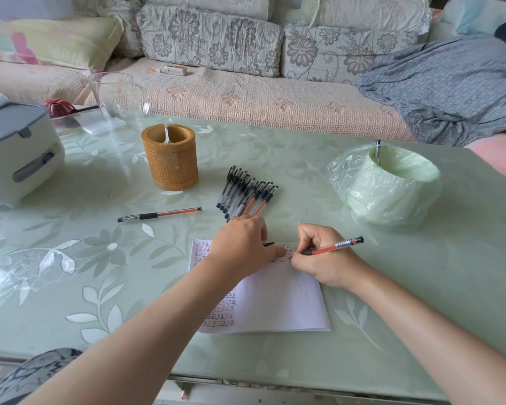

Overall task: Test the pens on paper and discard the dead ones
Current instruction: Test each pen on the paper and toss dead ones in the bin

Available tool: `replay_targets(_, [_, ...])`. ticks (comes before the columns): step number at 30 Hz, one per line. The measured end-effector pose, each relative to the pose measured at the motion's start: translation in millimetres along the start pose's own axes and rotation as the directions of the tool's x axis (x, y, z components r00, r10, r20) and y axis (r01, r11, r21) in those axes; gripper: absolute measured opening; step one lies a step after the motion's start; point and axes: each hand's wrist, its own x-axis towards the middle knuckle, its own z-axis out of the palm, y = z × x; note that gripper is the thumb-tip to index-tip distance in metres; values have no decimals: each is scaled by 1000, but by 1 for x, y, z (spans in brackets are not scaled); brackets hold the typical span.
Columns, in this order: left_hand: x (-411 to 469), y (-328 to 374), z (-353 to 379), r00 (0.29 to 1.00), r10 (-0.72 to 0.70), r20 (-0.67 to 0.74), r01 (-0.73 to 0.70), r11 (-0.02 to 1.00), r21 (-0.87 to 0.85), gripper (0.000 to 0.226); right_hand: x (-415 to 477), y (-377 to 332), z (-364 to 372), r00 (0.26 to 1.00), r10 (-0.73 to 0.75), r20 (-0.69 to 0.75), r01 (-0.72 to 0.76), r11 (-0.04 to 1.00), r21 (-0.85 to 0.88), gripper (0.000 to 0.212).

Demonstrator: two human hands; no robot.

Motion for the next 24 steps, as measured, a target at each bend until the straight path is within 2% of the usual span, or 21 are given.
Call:
replay_targets(11, [0, 0, 1, 1000, -4, 9, 4, 1000, -14, 44, 1, 8, -1, 999, -30, 45, 30, 1000, 6, 22])
replay_targets(24, [0, 0, 0, 1000, -3, 5, 3, 1000, -12, 45, 1, 7, 1, 999, -37, 5, 36, 999, 30, 18])
